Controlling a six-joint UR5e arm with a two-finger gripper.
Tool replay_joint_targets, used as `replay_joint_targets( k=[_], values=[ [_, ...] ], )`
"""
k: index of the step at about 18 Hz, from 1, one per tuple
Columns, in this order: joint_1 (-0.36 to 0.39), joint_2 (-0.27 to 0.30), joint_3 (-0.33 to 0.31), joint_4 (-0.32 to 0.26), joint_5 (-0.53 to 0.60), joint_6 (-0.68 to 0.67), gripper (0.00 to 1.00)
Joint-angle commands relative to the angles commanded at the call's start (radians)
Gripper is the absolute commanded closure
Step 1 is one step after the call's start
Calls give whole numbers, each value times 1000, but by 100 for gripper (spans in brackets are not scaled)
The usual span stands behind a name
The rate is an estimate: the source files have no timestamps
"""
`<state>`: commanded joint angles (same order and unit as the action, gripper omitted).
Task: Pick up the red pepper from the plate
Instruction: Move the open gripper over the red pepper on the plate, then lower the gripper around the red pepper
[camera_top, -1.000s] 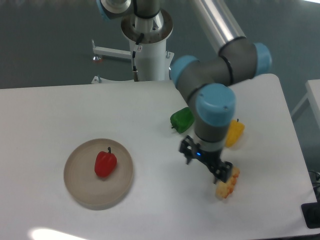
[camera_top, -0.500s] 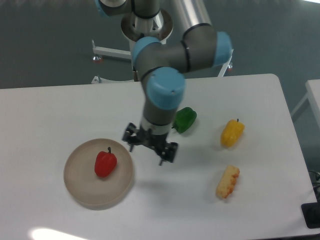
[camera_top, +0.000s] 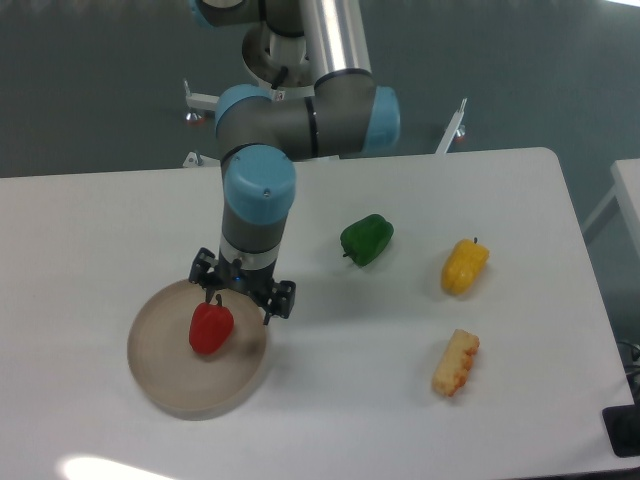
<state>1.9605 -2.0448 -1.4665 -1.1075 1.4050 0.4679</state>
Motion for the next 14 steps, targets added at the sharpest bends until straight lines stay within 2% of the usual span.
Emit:
replay_joint_targets(
  k=[5,9,14],
  values=[
    [-29,-23,-11,12,14,-17,0],
    [-48,-49,-12,44,32,-43,0],
    [-51,-57,-21,64,52,-48,0]
  ],
)
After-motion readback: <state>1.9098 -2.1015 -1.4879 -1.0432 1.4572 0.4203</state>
